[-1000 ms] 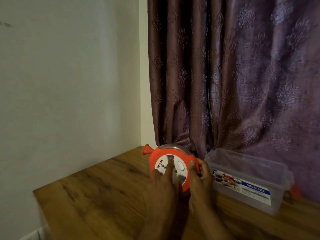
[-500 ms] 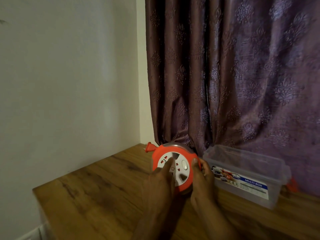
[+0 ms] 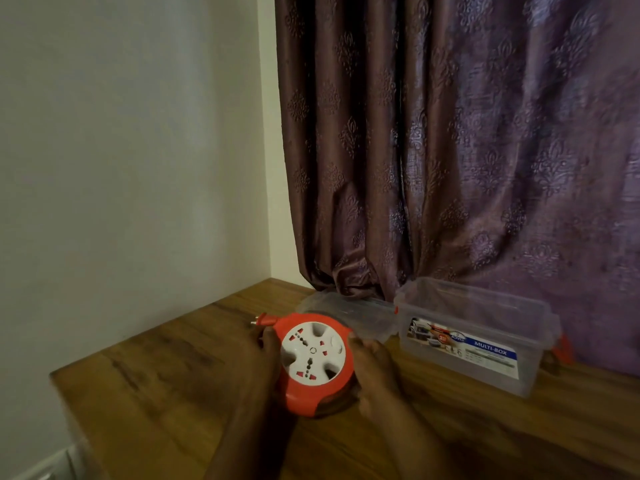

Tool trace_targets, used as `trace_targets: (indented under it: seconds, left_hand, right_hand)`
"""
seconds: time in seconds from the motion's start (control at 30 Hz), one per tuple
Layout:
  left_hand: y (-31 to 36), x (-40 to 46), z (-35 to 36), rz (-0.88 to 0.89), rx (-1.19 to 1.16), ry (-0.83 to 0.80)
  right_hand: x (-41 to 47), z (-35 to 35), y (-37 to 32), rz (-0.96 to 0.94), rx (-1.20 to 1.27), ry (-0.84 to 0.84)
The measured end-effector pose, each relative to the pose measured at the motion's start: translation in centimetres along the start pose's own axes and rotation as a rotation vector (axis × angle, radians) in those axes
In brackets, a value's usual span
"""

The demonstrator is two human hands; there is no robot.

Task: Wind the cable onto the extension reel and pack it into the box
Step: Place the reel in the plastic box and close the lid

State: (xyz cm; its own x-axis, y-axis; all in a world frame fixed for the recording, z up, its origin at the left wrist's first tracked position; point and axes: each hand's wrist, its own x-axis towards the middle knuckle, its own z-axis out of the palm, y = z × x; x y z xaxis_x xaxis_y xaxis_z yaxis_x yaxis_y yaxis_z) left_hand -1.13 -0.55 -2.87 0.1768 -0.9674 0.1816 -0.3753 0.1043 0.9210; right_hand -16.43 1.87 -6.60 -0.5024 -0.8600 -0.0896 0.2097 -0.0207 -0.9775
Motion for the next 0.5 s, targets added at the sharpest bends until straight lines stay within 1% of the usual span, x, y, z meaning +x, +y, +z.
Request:
trace_targets:
  seconds: [0.03, 0.13, 0.27, 0.37, 0.5]
  left_hand:
    - [-0.1, 0.0, -0.1, -0.029, 0.038, -0.019]
    - [-0.3, -0.5, -0.8, 0.031, 0.164, 0.078]
    - [-1.5, -0.2, -1.2, 0.101, 0.342, 0.119]
    - [-2.1, 0.5, -1.4, 0.108, 0.368, 0.142]
    - [-2.7, 0.9, -1.2, 0.095, 0.344, 0.125]
  right_hand:
    - [-0.4, 0.2, 0.1, 0.009, -0.049, -0.006]
    - [-0.9, 0.6, 0.5, -0.011, -0.211, -0.041]
    - [-1.9, 0.8, 0.0, -0.117, -0.548, -0.029]
    - [-2.4, 1.0, 0.1, -0.198, -0.784, -0.016]
    - [-2.9, 1.1, 0.1, -0.226, -0.865, -0.026]
